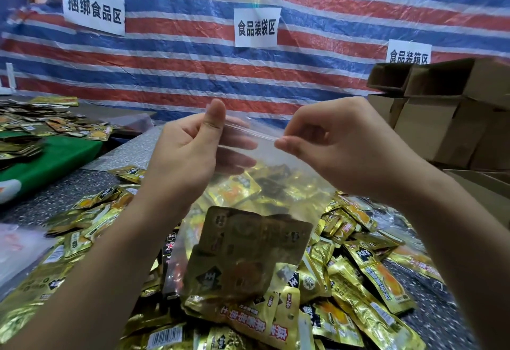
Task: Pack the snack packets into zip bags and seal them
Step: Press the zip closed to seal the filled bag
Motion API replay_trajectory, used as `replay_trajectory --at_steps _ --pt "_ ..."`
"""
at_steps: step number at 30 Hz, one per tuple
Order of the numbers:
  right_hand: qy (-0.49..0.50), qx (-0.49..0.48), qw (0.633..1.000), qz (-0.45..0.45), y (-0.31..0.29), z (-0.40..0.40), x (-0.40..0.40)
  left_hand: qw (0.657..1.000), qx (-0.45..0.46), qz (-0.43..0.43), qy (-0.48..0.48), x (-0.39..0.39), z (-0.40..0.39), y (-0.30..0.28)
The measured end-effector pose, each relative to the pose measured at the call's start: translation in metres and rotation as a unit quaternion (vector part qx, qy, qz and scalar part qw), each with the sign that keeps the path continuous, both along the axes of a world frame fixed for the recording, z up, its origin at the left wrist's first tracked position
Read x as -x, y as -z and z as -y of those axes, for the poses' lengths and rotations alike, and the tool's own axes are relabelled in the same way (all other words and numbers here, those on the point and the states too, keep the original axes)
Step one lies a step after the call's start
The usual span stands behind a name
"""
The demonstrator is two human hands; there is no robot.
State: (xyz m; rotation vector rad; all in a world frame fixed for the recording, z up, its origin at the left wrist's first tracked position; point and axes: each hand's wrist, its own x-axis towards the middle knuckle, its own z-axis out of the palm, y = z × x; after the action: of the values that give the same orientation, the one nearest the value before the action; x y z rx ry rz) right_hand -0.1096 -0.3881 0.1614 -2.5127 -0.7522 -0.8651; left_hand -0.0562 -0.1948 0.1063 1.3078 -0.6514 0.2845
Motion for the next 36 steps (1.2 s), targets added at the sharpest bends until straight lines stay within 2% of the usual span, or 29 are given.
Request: replay_trajectory --at_steps 5,9,15,20,30,36 --pt "0.035 -0.003 0.999 0.01 0.0 -0.005 0.0 0.999 -0.013 0.014 -0.041 0.001 0.0 0.001" --pt "0.081 0.057 0.995 -0.021 -0.007 -0.02 0.003 0.999 -0.003 0.034 -0.02 0.007 0.001 -0.002" --pt "0.026 0.014 0.999 -0.037 -0.016 -0.034 0.0 0.998 0.012 0.055 -0.025 0.013 0.002 -0.004" --pt "0.026 -0.023 0.998 -0.053 -0.015 -0.027 -0.001 0.996 -0.001 0.074 -0.04 0.011 -0.004 -0.005" --pt "0.025 0.009 0.999 -0.045 -0.016 -0.045 0.002 0.992 -0.02 0.099 -0.078 0.015 -0.003 -0.005" --pt "0.015 -0.031 0.998 -0.061 -0.016 -0.05 0.002 0.982 -0.051 0.138 -0.119 0.017 -0.002 -0.004"
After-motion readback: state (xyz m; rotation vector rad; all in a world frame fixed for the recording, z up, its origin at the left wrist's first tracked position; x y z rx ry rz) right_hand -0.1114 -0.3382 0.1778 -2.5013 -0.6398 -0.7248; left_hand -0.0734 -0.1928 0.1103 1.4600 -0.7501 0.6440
